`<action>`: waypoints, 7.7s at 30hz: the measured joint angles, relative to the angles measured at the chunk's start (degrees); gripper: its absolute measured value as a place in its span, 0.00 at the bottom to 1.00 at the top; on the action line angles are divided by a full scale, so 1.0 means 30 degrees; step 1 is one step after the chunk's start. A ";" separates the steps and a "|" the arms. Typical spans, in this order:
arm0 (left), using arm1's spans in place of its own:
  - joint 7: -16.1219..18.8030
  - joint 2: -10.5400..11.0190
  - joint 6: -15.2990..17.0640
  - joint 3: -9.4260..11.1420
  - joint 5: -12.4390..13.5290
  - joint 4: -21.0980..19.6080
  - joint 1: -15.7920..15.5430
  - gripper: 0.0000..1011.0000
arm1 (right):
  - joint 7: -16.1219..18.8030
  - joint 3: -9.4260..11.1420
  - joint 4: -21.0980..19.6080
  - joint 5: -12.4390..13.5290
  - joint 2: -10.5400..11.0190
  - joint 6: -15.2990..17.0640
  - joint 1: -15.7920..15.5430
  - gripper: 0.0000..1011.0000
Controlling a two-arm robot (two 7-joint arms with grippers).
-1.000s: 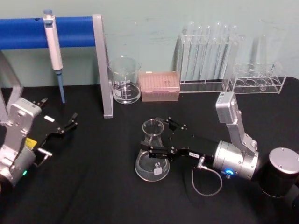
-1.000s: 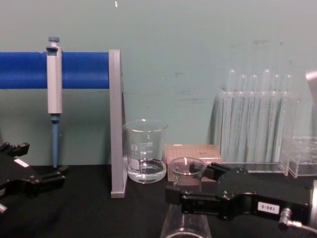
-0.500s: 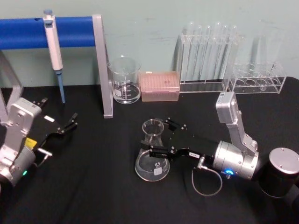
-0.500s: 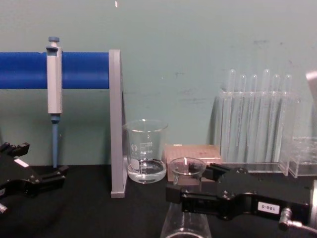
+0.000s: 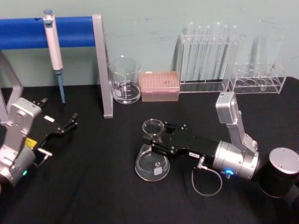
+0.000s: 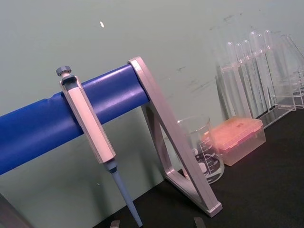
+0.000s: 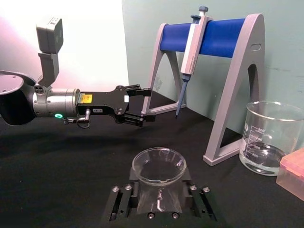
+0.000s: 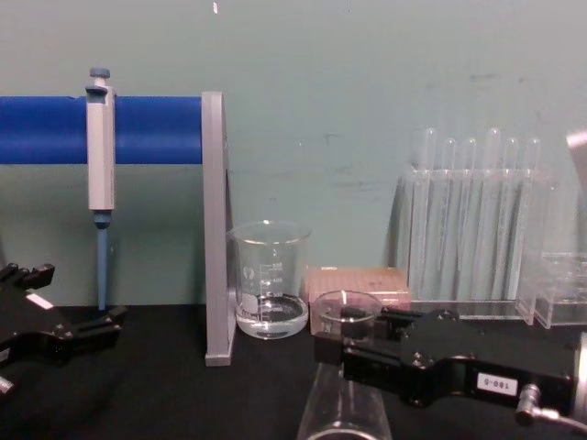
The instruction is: Grasp the erlenmeyer flask with one hand, shake it three times, then place it back.
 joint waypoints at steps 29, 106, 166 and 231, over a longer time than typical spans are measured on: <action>0.0000 0.0000 0.0001 0.0001 0.0000 0.0000 0.0000 0.99 | -0.0997 0.0622 -0.0533 0.0167 0.0033 -0.0078 -0.0417 0.44; 0.0000 -0.0001 0.0001 0.0002 0.0000 0.0000 0.0000 0.99 | -0.5476 0.1996 -0.5655 -0.3058 -0.2210 0.1329 -0.2331 0.44; 0.0000 0.0000 0.0001 0.0001 0.0000 0.0000 0.0000 0.99 | -0.4600 0.3463 -0.6064 -0.2789 -0.1729 0.1968 -0.3368 0.44; 0.0000 0.0001 0.0000 0.0000 0.0000 -0.0002 0.0000 0.99 | -0.7724 0.6268 -0.6645 -0.3471 -0.1388 0.2412 -0.4451 0.44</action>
